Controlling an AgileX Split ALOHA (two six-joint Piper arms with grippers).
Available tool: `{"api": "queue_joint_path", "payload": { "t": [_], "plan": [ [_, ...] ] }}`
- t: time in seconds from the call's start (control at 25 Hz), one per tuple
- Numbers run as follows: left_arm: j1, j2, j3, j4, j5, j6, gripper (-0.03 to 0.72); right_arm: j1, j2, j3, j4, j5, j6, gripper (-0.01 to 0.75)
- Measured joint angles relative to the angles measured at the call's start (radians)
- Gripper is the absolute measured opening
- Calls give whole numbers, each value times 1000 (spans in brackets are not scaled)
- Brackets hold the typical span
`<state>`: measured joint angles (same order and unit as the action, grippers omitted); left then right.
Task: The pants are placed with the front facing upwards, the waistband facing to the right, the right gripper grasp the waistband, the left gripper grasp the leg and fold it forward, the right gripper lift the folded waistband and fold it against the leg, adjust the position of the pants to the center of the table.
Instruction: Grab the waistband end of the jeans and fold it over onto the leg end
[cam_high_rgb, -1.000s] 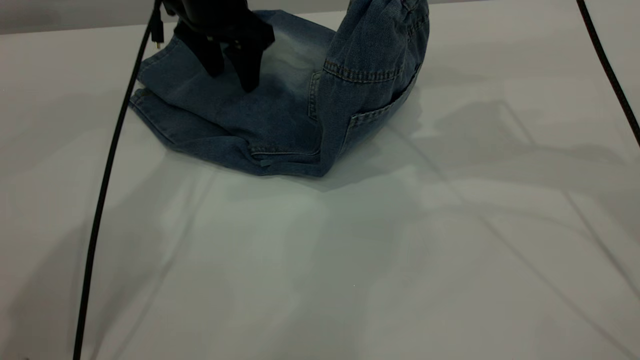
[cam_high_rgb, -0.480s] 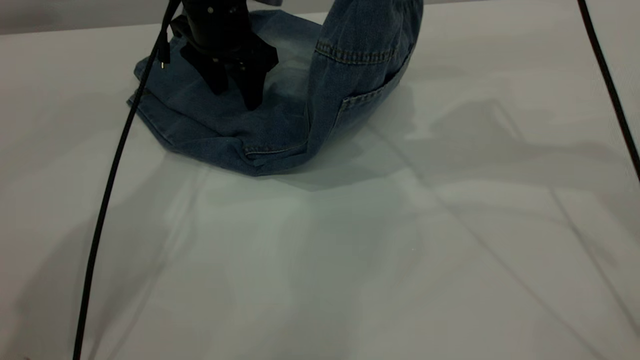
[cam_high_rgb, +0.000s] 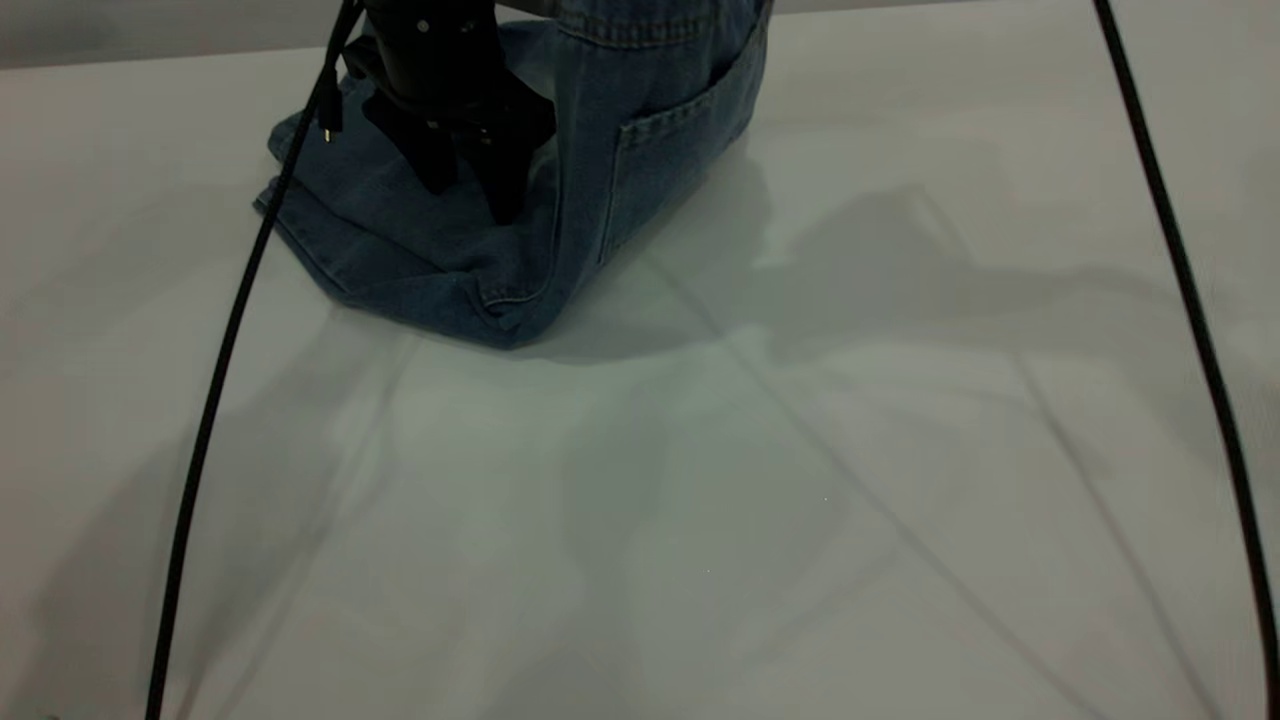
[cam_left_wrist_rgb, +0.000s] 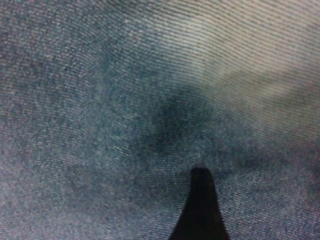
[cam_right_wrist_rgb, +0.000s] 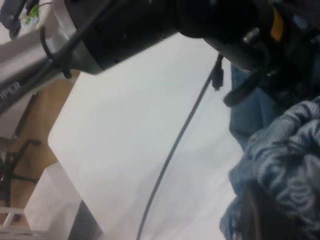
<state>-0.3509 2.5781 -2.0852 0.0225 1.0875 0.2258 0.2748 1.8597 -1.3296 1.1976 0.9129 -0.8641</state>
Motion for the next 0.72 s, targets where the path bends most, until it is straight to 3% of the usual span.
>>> {"api": "queue_joint_path", "payload": {
  "t": [0.4,0.72],
  "plan": [
    [0,0,1,-4,5,0,510,81,106,-109,4,1,21,55],
    [0,-13,-60,-3,76,3,510,86,127,-135,5,8,26,55]
  ]
}}
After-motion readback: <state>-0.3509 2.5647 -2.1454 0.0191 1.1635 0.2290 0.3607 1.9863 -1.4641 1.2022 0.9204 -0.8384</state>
